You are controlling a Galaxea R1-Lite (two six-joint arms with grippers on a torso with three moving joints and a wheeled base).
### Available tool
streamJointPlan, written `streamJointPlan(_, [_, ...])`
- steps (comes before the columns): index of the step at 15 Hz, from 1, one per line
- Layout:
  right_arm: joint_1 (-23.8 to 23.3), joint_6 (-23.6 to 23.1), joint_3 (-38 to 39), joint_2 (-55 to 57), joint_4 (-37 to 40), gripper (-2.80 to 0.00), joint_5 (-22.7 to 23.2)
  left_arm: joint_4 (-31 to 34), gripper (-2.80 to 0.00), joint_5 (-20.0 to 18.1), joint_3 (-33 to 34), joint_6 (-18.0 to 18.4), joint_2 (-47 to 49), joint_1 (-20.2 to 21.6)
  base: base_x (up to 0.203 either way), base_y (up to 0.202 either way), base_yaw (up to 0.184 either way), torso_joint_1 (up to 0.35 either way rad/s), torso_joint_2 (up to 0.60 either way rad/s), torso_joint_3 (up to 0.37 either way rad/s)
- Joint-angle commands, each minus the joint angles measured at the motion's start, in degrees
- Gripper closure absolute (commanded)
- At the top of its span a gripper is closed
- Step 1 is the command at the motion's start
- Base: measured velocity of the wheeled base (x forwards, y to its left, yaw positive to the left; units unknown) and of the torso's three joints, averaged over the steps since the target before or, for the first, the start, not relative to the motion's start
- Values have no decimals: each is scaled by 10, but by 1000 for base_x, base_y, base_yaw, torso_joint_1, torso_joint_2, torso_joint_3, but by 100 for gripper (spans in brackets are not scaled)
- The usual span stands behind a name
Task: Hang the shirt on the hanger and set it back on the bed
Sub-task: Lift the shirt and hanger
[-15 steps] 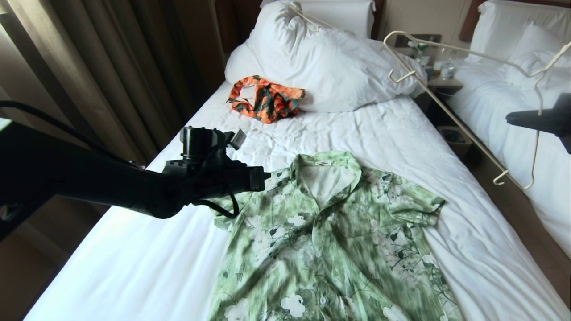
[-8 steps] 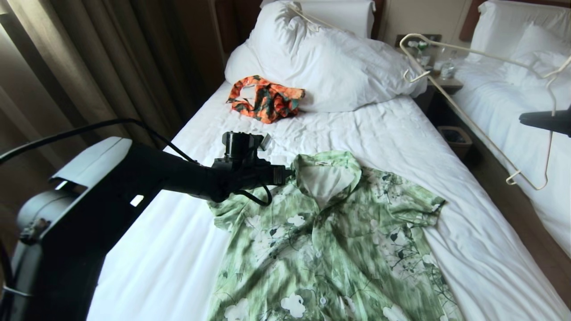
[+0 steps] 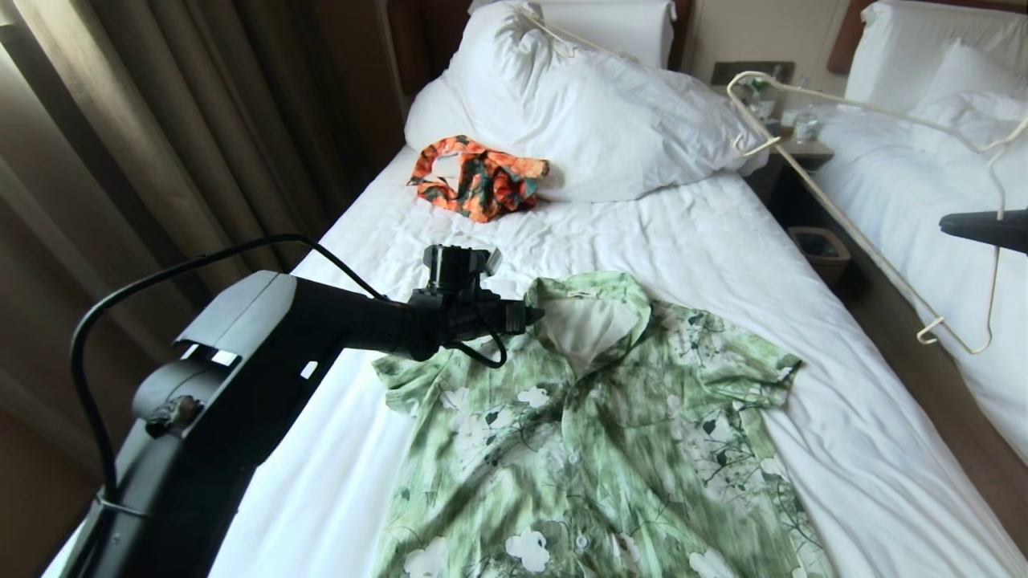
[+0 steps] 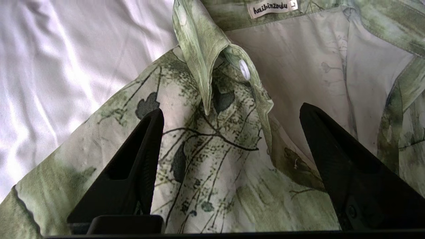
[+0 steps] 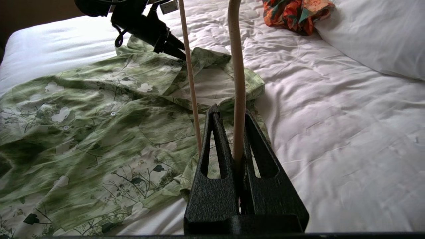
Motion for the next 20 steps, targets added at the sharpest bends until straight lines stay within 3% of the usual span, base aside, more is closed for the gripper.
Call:
streamJointPlan(1, [-2,-4,2,-2,2,0,5,-4,-280,8,-24,-1,33,-2,0,0,0,0,0,0])
streamJointPlan(3, [-3,-4,4,0,1,0,5,-6,-280,32,-53,0,58,-3,0,0,0,0,0,0])
streamJointPlan(7, [-5,-4,7,1,1,0,5,-8,-280,45,-82,4,83,-3,0,0,0,0,0,0])
streamJointPlan(8, [-5,-4,7,2,1,0,5,-12,0,45,-82,4,83,-3,0,0,0,0,0,0])
streamJointPlan(14, [-8,-4,9,9,1,0,5,-49,0,45,-82,3,82,-10,0,0,0,0,0,0])
streamJointPlan(18, [-12,-4,8,16,1,0,5,-47,0,72,-74,-3,61,-31,0,0,0,0,0,0])
streamJointPlan(20, [-11,-4,8,23,1,0,5,-46,0,89,-61,-25,37,-45,0,0,0,0,0,0])
